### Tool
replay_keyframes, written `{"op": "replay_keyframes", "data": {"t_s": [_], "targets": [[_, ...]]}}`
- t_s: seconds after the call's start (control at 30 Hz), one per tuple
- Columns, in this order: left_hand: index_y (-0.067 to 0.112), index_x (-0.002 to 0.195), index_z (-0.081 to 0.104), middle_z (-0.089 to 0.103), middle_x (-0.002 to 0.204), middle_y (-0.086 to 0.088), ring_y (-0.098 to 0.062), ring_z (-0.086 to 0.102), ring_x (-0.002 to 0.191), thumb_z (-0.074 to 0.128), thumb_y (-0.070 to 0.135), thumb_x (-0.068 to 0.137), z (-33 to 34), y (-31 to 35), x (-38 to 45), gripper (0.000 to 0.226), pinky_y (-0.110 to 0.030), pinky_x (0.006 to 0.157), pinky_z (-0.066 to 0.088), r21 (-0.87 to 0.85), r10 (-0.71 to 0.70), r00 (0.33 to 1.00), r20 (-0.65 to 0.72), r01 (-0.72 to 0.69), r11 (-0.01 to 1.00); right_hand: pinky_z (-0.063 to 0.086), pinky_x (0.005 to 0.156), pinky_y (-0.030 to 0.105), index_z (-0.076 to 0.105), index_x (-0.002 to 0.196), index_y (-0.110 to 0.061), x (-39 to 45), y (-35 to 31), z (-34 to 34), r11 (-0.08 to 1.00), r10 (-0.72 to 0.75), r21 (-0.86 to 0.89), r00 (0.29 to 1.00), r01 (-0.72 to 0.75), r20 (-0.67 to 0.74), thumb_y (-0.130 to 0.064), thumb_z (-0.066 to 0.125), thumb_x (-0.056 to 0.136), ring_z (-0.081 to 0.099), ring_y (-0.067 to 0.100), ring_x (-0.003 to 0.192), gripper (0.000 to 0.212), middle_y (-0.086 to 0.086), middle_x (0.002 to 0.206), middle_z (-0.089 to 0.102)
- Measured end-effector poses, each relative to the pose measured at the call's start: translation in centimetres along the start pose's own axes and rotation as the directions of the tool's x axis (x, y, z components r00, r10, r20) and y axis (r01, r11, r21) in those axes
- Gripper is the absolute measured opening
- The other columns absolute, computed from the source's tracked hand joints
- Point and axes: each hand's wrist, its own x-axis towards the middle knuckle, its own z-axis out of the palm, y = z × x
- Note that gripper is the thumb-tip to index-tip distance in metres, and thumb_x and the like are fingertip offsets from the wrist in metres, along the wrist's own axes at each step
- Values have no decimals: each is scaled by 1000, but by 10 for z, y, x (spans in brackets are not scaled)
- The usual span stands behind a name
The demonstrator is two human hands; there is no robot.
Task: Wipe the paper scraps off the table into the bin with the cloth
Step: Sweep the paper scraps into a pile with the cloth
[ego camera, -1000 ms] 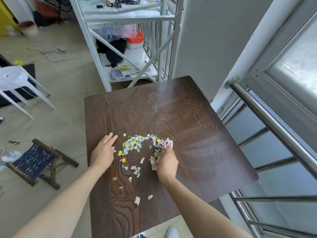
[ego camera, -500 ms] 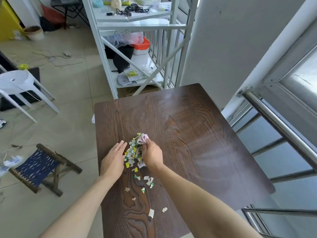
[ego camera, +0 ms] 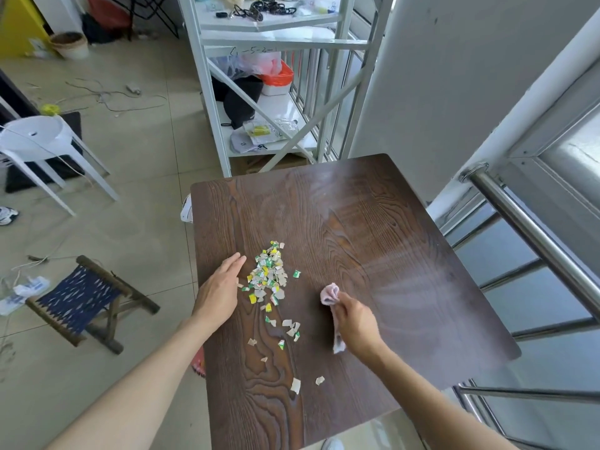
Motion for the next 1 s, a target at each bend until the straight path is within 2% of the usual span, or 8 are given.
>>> {"op": "replay_keyframes", "data": {"t_s": [0.1,0.2,0.37,0.5,0.6,0.77,0.87,1.0], "targets": [[10,142,37,29,153,1,-21,37,136,40,1,95,3,-5,-1,48,-40,109,38,-42,-20,1000,-5,19,999,33,67,28,58,117,-11,-7,-29,28,978,132,181,983,-108,-124,-15,42,97,61,34,93,26,15,98,66],[5,140,39,31,152,-4,-22,32,139,41,2,95,5,-9,-3,45,-39,114,32,-31,-46,998,-32,45,998,32,67,28,54,124,-10,8,-58,46,962,159,236,985,-140,-61,-15,39,98,60,34,93,31,16,100,65],[3,140,39,32,152,-7,-22,28,141,43,3,95,9,-12,-10,45,-38,117,27,-28,-35,999,-30,35,999,31,50,28,59,96,-5,27,-84,46,920,88,378,995,-102,55,-11,36,96,48,22,68,23,6,73,55],[5,140,39,32,152,-6,-21,28,142,43,2,94,8,-16,-15,46,-38,116,28,-20,-48,998,-38,47,999,37,54,28,60,92,-12,12,-66,10,971,-31,237,997,15,64,-13,42,95,53,21,68,19,6,76,62],[6,141,38,31,153,-5,-21,25,143,41,2,95,8,-19,-20,46,-37,117,27,-18,-48,998,-33,48,999,38,55,26,61,97,-13,-13,-29,-20,994,-81,83,983,68,162,-15,45,95,57,22,69,17,8,78,64],[5,140,38,31,153,-7,-22,26,142,41,2,95,9,-17,-25,46,-36,116,27,-19,-42,998,-55,41,999,41,62,30,60,108,-17,-73,21,-19,991,64,-126,983,-42,174,-20,48,96,64,26,75,18,4,80,66],[5,141,38,31,153,-7,-22,25,143,41,2,95,10,-15,-27,46,-35,116,25,-24,-46,997,-61,45,999,38,60,33,50,106,-15,-108,10,14,978,209,-3,971,-210,112,-12,42,96,65,37,82,13,15,84,67],[6,141,37,29,154,-6,-21,23,144,41,2,95,11,-16,-27,47,-35,117,24,-34,-46,997,-57,44,998,43,64,28,51,115,-12,-119,-32,46,912,289,303,957,-276,2,-16,43,97,56,21,76,20,3,90,60]]}}
